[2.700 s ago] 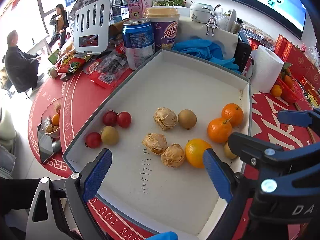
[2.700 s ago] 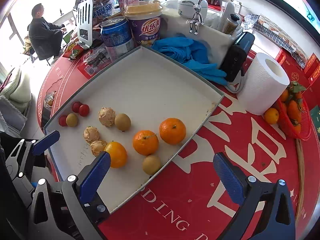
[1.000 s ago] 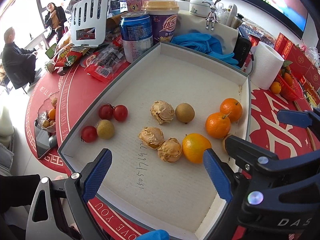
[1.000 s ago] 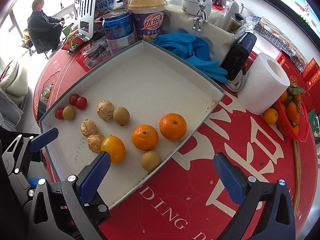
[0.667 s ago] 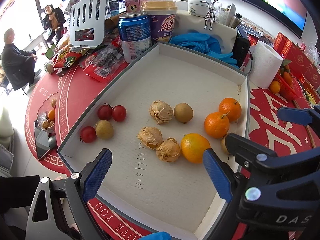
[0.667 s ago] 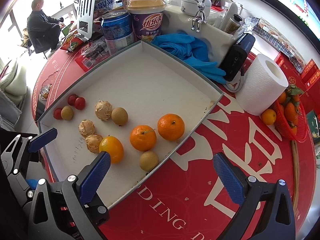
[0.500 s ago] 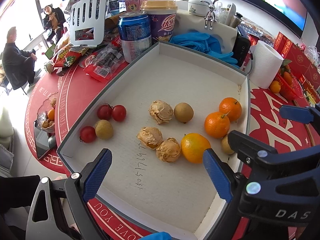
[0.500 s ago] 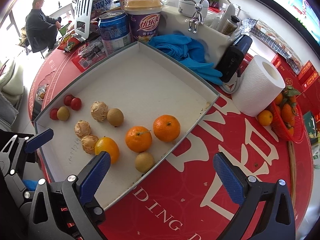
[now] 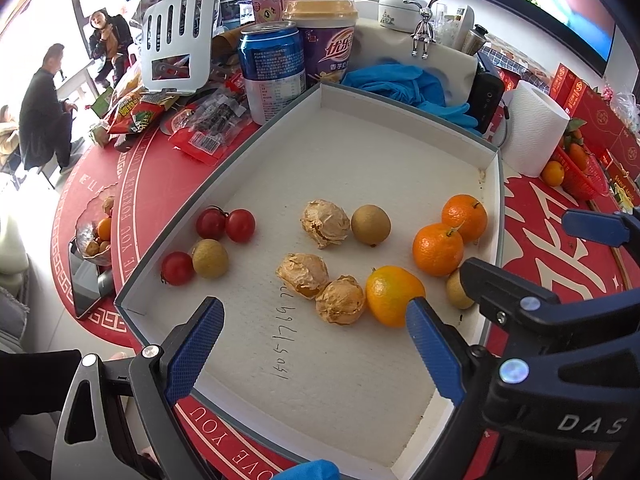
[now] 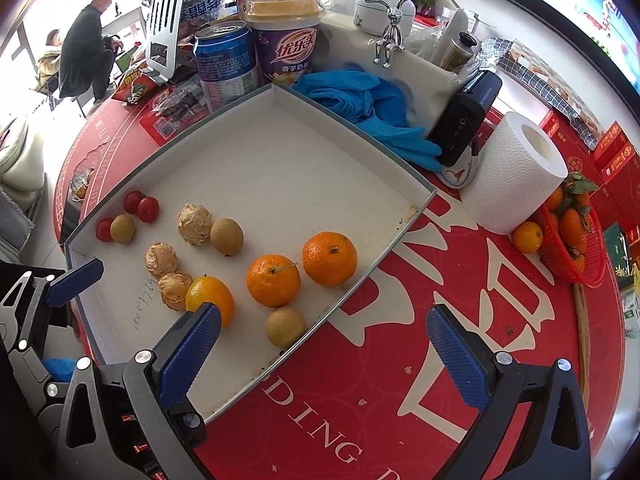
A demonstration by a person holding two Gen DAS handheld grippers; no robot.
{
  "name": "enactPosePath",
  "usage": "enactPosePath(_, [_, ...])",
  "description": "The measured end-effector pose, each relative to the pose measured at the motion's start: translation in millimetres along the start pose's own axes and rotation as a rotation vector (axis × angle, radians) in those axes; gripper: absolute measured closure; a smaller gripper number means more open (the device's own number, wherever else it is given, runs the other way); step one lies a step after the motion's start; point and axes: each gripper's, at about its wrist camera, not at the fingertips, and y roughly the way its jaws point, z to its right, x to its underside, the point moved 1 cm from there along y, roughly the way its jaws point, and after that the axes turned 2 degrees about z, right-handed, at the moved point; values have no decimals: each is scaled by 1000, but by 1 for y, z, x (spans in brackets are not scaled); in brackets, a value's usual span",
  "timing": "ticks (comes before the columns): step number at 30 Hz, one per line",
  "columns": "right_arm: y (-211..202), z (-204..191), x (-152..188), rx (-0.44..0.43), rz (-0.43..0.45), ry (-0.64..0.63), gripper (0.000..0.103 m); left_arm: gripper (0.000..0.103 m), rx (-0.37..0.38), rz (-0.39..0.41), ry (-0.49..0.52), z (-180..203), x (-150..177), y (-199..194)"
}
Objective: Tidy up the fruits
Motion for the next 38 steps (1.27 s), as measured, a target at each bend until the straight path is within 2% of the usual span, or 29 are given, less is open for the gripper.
enactPosePath(31, [1,2,-1,-7,1,11,0,9,-4,-1,9,1,1,2])
enactPosePath(38, [2,1,-2,-16,4,18,0,9,-5,34,10,1,1,-1])
